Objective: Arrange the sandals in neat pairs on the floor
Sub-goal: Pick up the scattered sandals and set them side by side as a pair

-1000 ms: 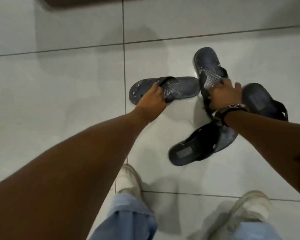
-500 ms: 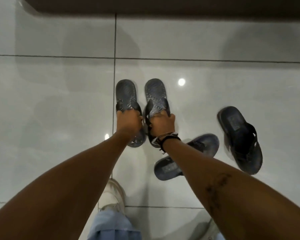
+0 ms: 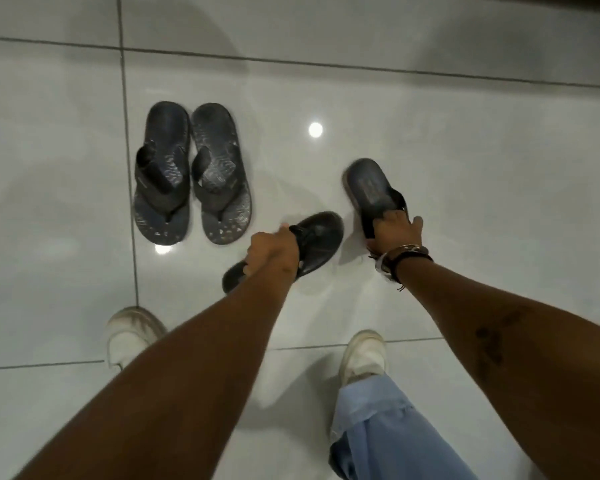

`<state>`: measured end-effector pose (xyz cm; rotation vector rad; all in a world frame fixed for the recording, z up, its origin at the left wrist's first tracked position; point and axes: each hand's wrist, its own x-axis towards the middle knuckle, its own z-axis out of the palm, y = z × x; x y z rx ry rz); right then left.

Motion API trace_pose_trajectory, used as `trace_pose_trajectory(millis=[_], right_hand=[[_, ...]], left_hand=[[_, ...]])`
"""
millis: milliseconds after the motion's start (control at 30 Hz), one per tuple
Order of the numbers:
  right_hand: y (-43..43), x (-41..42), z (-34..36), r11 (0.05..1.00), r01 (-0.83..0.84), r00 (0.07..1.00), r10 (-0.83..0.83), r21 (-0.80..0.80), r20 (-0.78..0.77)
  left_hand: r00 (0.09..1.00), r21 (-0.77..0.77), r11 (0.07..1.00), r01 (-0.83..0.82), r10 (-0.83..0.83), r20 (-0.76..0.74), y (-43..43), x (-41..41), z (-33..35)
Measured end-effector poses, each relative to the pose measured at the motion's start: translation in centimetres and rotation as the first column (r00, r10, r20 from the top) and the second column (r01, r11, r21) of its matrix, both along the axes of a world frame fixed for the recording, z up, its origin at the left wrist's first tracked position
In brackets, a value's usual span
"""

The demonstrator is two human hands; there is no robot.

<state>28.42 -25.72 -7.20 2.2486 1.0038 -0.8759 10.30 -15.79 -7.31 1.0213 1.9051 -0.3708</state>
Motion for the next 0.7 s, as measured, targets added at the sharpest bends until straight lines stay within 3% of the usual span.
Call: trace_pose_trajectory(millis=[100, 133, 200, 300, 367, 467, 600, 700], right_hand=[[-3.7, 0.5, -1.0, 0.978, -0.203, 0.979, 0.203, 0.043, -0.006], [-4.5, 0.6, -1.4, 0.974, -0.210, 0.978, 0.211, 0.081, -0.004], [-5.6, 0.9, -2.1, 0.966, -0.185, 0.981, 0.192, 0.183, -0.020], [-6.4, 2.8, -2.2, 0.941, -0.128, 0.989, 0.145, 0.312, -0.032], [-6.9, 4.9, -1.9, 0.939, -0.121, 0.990, 0.136, 0.321, -0.027], [-8.1, 8.3, -1.2, 0.961, -0.084, 0.994, 0.101, 0.262, -0.052], [-9.8, 10.7, -1.2, 0.975, -0.018, 0.997, 0.035, 0.222, -0.074], [-10.6, 10.9, -1.9, 0.973, 0.011, 0.996, 0.009, 0.230, -0.086]], left_hand=[[0.983, -0.053, 0.988, -0.148, 0.153, 0.099, -3.0, 3.2, -2.2], [0.994, -0.054, 0.995, -0.079, 0.083, 0.075, -3.7, 4.0, -2.9], [0.989, -0.030, 0.994, -0.107, 0.109, 0.097, -4.7, 4.9, -3.6], [0.955, 0.122, 0.951, 0.284, -0.292, 0.057, -7.3, 6.7, -2.6], [0.818, 0.201, 0.809, 0.553, -0.573, 0.054, -9.5, 7.9, -1.4], [0.459, 0.344, 0.443, 0.828, -0.888, 0.039, -11.6, 9.3, -0.5], [0.109, 0.392, 0.078, 0.917, -0.992, -0.057, -11.7, 12.7, -2.1], [-0.007, 0.422, -0.035, 0.906, -0.998, -0.068, -11.2, 15.0, -3.3]])
